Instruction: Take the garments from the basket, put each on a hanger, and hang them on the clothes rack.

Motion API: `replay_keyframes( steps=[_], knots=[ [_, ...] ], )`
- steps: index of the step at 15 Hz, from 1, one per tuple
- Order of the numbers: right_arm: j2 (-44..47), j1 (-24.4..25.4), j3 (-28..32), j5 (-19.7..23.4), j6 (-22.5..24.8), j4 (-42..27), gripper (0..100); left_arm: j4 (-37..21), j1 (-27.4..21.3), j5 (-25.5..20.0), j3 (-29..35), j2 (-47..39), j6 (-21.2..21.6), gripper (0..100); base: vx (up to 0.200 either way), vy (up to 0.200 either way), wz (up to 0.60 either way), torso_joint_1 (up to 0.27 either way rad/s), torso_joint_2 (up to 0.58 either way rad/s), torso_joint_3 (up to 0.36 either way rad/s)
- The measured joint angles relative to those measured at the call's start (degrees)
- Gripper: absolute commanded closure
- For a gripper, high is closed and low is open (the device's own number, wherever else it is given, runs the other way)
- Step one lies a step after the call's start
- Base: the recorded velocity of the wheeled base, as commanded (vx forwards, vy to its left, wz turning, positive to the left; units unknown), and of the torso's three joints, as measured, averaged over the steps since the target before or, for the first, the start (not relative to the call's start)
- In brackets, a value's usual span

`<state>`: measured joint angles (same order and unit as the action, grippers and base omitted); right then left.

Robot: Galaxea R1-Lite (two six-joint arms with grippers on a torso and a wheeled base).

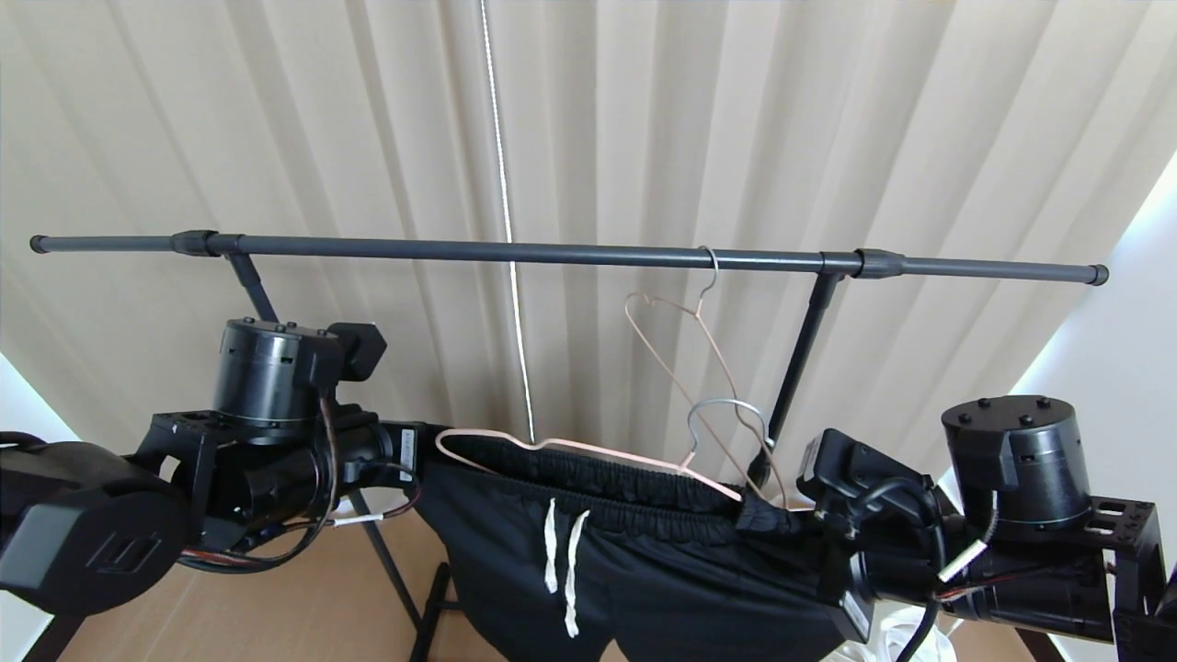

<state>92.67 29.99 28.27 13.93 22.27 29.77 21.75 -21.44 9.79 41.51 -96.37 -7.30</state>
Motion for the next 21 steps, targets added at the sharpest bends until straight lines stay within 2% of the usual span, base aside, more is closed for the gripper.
replay_keyframes(
  steps=[5, 8, 12, 17, 21],
  knots=[
    [0.24, -0.39, 0.04, -2.12, 1.76, -1.72, 100, -7.61, -0.18, 0.17, 3.44, 1.74, 2.00, 100, 0.000, 0.000, 0.00, 0.000, 0.00, 0.000],
    [0.29, -0.39, 0.12, -3.35, 3.05, -1.85, 100, -18.77, -1.76, 0.99, 8.87, 2.62, 2.88, 100, 0.000, 0.000, 0.00, 0.000, 0.00, 0.000],
    [1.60, -0.15, 0.37, -8.33, 5.03, -1.85, 100, -26.20, -5.95, 4.68, 15.21, 2.74, 4.95, 100, 0.000, 0.000, 0.00, 0.000, 0.00, 0.000],
    [5.18, 1.05, 0.63, -11.34, 5.14, -1.56, 100, -30.48, -9.81, 8.19, 17.66, 1.90, 5.17, 100, 0.000, 0.000, 0.00, 0.000, 0.00, 0.000],
    [9.58, 2.19, 1.90, -14.29, 4.83, -1.12, 100, -31.65, -12.04, 8.52, 17.92, 1.66, 5.17, 100, 0.000, 0.000, 0.00, 0.000, 0.00, 0.000]
  ],
)
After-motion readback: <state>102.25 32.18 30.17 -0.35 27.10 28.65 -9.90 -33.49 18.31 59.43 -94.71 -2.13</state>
